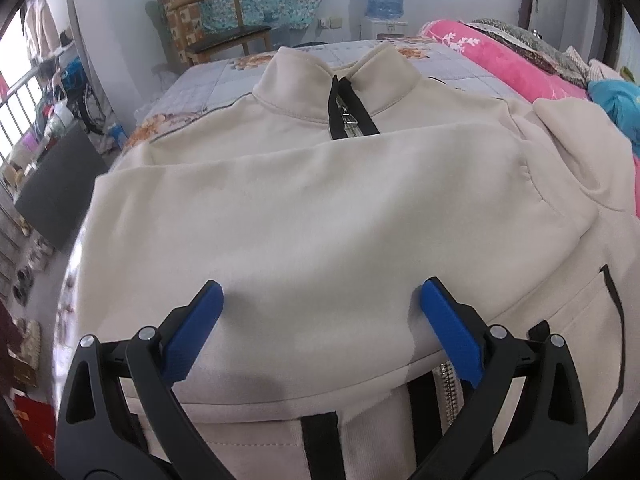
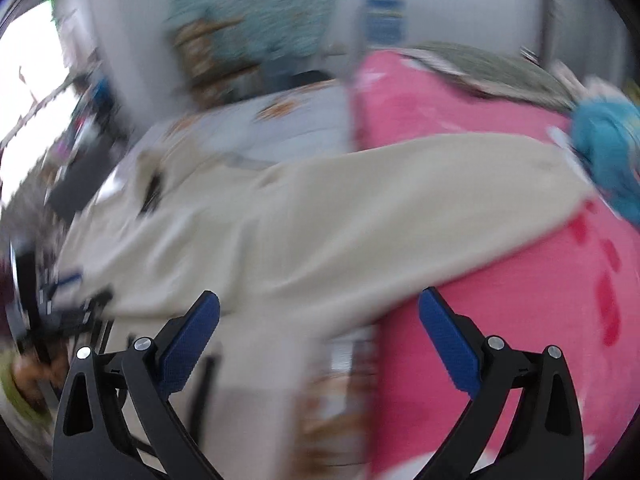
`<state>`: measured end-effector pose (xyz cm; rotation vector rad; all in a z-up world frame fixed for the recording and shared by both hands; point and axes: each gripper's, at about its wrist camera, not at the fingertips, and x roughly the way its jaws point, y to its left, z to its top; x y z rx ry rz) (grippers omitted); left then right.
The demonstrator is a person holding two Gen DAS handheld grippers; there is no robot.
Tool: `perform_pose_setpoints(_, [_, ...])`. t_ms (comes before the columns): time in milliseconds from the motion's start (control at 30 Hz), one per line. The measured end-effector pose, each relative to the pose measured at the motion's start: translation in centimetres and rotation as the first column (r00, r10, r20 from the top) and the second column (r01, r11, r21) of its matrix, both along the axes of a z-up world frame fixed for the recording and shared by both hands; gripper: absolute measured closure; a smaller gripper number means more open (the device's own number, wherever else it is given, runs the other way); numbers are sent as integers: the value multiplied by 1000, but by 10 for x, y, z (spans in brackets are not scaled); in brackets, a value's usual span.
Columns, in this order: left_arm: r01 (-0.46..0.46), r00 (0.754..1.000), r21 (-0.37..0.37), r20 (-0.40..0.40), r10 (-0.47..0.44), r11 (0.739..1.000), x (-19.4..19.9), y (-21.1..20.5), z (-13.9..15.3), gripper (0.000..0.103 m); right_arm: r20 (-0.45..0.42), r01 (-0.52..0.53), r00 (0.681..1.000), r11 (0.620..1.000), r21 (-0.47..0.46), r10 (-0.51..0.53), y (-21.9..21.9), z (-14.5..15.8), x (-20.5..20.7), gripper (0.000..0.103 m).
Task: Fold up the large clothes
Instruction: 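Move the right tool toward the sleeve end lying on the pink blanket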
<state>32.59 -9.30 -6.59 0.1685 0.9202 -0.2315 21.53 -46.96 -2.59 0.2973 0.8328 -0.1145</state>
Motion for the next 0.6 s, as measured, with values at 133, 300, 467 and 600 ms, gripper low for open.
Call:
perform_pose_setpoints(133, [-4, 1000, -20, -11, 4, 1000, 2, 2, -2, 7, 6, 188, 982, 974, 127, -191, -98, -4, -3, 7])
perform_pose_setpoints(300, [-7, 1000, -20, -8, 7, 1000, 1, 2, -2, 7, -36, 446, 891, 856, 260, -453, -214, -30, -2, 16])
perform_pose_setpoints(467, [-7, 1000, -20, -7, 7, 1000, 0, 2, -2, 7, -92, 560, 809, 713, 422, -581, -276, -63, 0, 28])
perform_pose_setpoints(600, [-8, 1000, -20, -7, 8, 1000, 0, 2, -2, 7, -67, 578, 783, 683, 447, -619, -295, -69, 7, 34])
